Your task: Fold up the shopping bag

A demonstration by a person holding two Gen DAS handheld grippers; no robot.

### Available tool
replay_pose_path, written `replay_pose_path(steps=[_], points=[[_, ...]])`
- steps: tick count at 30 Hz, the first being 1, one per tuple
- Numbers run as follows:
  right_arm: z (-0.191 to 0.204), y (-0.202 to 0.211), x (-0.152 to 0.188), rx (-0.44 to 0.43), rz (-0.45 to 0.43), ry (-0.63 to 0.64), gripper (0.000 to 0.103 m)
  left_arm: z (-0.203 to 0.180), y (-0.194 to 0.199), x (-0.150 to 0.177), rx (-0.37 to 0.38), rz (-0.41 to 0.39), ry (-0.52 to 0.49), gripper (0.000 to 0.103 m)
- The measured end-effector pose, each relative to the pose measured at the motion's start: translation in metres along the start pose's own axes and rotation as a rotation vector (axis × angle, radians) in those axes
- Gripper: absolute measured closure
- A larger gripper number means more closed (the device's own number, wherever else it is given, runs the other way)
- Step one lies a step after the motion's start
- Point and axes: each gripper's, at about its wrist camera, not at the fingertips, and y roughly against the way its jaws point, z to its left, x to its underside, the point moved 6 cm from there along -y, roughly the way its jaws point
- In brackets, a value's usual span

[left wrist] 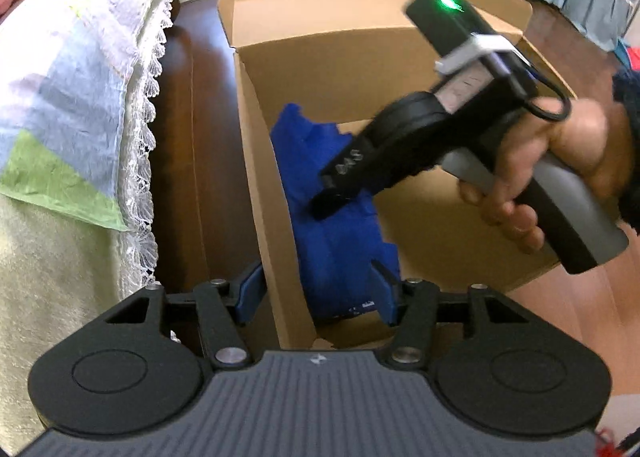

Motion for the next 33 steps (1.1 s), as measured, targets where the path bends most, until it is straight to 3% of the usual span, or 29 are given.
replay_pose_path(steps=[6, 8, 10, 12, 22, 26, 29, 33], points=[[0.017, -0.002, 0.007, 0.01, 0.006, -0.004, 0.07, 0.0, 0.002, 0.002, -0.007, -0.01, 0.002, 0.045], [0.026, -0.001, 0.01, 0.028, -0.002, 0.012, 0.063, 0.001, 0.004, 0.002, -0.022, -0.014, 0.007, 0.045], [0.036, 0.0, 0.013, 0.068, -0.019, 0.038, 0.041, 0.002, 0.009, 0.001, -0.042, -0.022, 0.01, 0.045], [0.044, 0.002, 0.017, 0.108, -0.03, 0.059, 0.039, 0.004, 0.013, 0.0, -0.056, -0.029, 0.019, 0.045], [0.085, 0.017, 0.036, 0.138, -0.061, 0.077, 0.029, 0.003, 0.032, 0.001, -0.092, -0.041, 0.036, 0.045], [0.047, 0.038, 0.024, 0.138, -0.081, 0.095, 0.029, 0.003, 0.04, 0.003, -0.105, -0.047, 0.045, 0.045], [0.014, 0.057, 0.008, 0.143, -0.106, 0.122, 0.038, 0.004, 0.046, 0.007, -0.117, -0.048, 0.056, 0.045], [-0.025, 0.084, 0.007, 0.165, -0.122, 0.076, 0.076, 0.006, 0.057, 0.013, -0.122, -0.063, 0.083, 0.045]])
